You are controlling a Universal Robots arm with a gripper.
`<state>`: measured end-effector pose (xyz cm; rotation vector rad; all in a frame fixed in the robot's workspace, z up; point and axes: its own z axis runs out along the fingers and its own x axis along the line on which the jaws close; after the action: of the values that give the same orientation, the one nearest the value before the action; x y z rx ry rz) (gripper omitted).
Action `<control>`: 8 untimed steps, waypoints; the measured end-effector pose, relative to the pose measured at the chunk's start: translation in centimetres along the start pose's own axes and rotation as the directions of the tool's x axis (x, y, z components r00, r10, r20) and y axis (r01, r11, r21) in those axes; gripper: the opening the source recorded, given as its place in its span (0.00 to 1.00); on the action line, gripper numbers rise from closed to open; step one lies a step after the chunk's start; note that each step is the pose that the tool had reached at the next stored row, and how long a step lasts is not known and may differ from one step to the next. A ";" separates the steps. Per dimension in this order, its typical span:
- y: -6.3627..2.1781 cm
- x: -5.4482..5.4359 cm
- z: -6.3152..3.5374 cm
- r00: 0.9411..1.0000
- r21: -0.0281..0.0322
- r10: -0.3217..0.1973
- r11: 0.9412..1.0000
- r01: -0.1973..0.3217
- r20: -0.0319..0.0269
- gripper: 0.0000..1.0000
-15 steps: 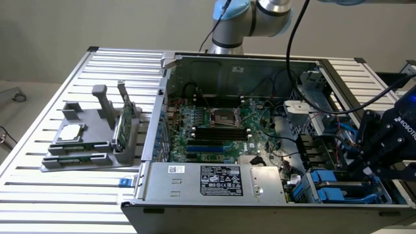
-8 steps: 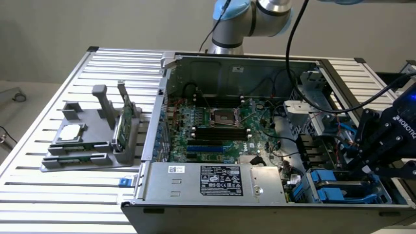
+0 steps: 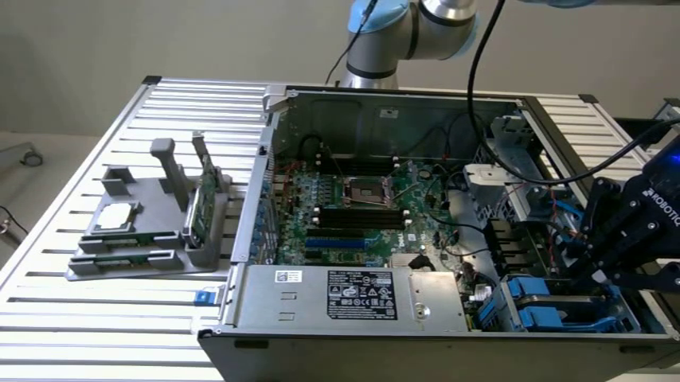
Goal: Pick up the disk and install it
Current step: 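Insert the first disk wire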
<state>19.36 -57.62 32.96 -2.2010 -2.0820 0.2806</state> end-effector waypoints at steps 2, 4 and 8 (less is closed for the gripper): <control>0.03 0.0 0.08 1.000 0.000 0.000 1.000 0.000 -0.002 0.24; 0.01 0.0 -0.01 1.000 0.001 0.000 1.000 0.000 0.000 0.30; -0.06 -0.1 -0.30 1.000 0.003 0.000 1.000 0.000 0.000 0.42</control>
<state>19.36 -57.66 33.27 -2.1992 -2.0802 0.2840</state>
